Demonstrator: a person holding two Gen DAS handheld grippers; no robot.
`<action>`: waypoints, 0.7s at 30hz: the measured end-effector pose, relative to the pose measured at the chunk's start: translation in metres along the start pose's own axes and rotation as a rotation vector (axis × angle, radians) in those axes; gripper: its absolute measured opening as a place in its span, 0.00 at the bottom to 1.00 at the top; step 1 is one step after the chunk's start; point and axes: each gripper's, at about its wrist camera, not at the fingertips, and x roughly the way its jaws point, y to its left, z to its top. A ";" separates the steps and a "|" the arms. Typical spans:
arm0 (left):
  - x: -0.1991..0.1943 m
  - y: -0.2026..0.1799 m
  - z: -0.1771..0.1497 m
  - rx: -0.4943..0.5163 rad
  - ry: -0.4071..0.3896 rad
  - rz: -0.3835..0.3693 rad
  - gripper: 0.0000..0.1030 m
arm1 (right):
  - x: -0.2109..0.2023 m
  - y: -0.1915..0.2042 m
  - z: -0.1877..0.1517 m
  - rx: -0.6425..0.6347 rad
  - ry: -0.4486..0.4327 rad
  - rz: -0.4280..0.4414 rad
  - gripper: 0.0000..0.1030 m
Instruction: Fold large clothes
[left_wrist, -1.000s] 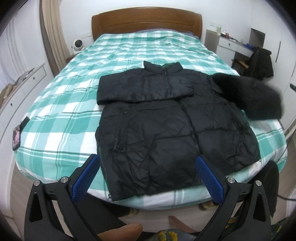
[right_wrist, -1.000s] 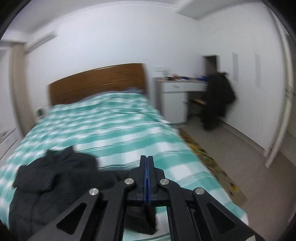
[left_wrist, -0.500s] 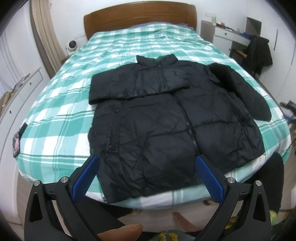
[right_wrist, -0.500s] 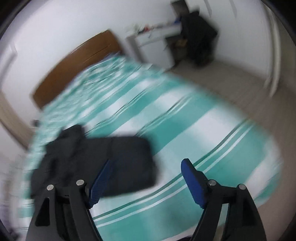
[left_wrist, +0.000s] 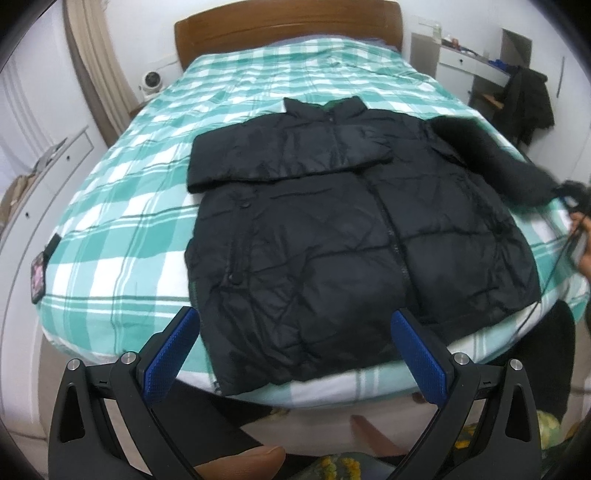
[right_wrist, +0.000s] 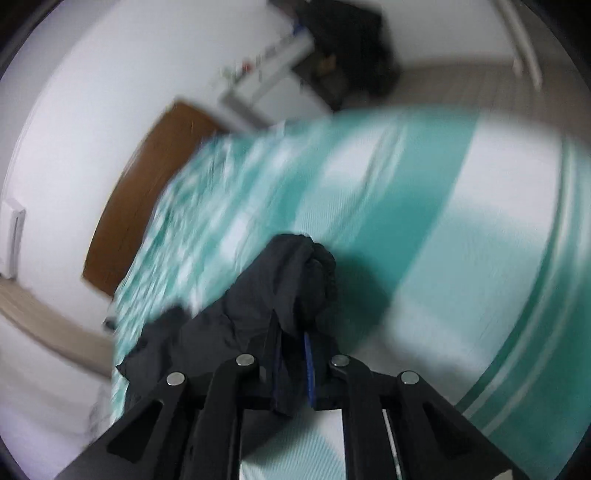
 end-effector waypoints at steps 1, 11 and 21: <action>0.004 0.002 -0.001 -0.009 0.011 -0.003 1.00 | -0.011 -0.003 0.013 -0.008 -0.054 -0.037 0.09; 0.024 -0.019 0.015 0.094 0.003 -0.014 1.00 | -0.001 -0.040 0.056 -0.193 -0.054 -0.303 0.09; 0.088 -0.063 0.137 0.255 -0.068 -0.070 1.00 | -0.035 -0.067 0.019 -0.252 0.027 -0.296 1.00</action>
